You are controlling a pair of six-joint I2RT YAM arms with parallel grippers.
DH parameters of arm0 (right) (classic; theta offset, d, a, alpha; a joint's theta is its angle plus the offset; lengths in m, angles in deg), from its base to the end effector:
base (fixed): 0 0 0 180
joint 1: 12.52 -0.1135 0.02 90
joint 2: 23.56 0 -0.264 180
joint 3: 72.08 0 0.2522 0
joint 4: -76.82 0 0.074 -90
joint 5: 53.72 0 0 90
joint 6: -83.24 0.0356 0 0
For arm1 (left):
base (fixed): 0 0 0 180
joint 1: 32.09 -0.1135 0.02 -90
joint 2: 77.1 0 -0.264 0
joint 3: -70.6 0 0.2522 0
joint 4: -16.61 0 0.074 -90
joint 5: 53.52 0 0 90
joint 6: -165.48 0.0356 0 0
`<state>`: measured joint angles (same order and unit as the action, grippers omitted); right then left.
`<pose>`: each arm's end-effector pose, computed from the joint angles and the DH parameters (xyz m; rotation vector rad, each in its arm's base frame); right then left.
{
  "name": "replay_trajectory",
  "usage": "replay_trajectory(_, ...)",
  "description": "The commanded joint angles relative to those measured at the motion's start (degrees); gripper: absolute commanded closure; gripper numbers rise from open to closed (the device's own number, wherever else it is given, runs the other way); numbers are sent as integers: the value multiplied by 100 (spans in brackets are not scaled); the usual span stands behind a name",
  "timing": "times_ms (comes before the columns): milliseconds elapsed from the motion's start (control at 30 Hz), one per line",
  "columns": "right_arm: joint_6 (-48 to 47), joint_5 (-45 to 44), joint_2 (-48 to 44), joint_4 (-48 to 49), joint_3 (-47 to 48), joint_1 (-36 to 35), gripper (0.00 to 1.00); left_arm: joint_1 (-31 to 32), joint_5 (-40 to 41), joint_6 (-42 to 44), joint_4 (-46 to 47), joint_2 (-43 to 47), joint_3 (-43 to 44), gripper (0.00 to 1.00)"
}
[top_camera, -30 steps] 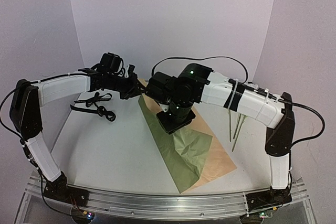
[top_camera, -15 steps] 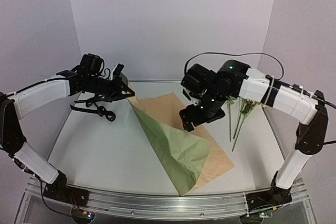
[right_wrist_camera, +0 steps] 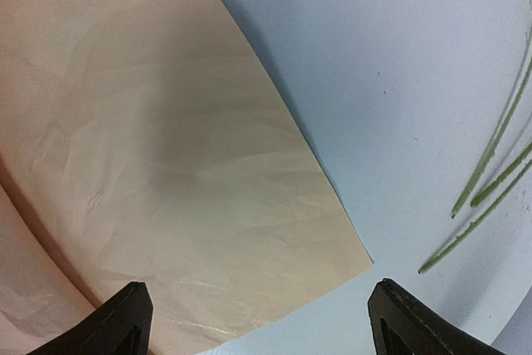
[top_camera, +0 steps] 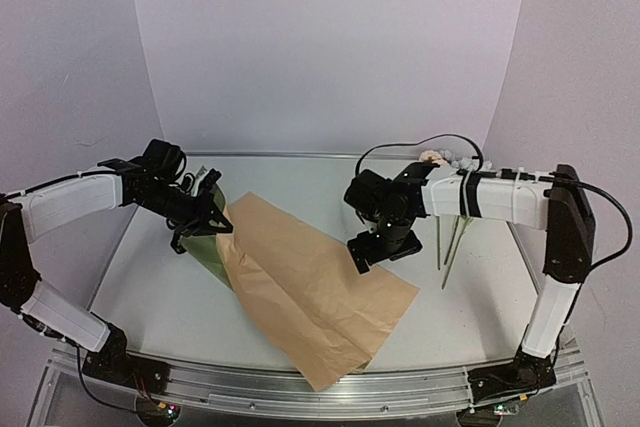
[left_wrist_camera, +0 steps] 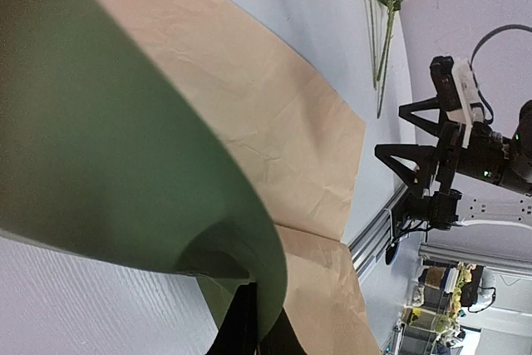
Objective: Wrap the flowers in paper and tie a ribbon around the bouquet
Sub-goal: Unfold the folded wrapping paper at the center of the board.
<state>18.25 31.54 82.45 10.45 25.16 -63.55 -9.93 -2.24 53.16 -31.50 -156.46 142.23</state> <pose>0.2351 0.2859 0.2230 -0.6340 2.8130 0.1376 0.2494 -0.1256 0.2548 0.2782 2.6110 -1.1527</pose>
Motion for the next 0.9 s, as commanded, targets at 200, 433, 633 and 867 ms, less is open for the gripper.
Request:
replay_trajectory(200, -682, 212, 1274, 714, 708, 31, 3, -18, 77, -77, -46, 525, -264, 100)
replay_trajectory(433, -110, 93, 1514, 705, 424, -2, 3, -17, -8, -130, -24, 761, -266, 100)
replay_trajectory(633, 376, 398, 1561, 952, 29, -47, 3, -18, -44, -169, -19, 930, -277, 100)
replay_trajectory(867, 990, 302, 1370, 1367, -711, -44, 8, -10, -83, -193, 16, 938, -276, 100)
